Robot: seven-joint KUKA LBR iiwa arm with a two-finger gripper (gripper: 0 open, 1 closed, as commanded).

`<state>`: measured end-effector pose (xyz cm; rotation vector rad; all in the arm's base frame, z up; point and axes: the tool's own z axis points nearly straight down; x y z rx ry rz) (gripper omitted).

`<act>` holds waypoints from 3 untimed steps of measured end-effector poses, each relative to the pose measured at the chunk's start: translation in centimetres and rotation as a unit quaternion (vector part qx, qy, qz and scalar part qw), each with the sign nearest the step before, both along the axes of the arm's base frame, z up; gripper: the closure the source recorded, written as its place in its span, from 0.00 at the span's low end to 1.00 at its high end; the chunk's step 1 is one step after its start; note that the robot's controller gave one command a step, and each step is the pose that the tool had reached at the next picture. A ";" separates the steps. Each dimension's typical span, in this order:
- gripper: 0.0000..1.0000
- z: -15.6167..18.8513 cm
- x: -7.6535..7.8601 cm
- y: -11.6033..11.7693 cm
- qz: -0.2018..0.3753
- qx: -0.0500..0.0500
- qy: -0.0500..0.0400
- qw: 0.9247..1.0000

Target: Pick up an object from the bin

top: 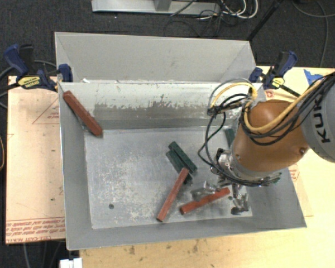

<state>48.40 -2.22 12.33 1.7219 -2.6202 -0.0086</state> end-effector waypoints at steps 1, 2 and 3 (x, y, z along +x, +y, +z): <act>0.00 -5.7 3.6 -0.7 -0.017 0.001 -0.004 1.000; 1.00 -5.3 3.6 -0.7 -0.016 0.000 -0.005 1.000; 1.00 10.3 4.7 -2.6 0.054 0.000 -0.010 0.998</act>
Offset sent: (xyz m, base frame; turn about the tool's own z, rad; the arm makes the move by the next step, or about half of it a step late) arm 0.0351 -0.0082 -0.0533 0.0316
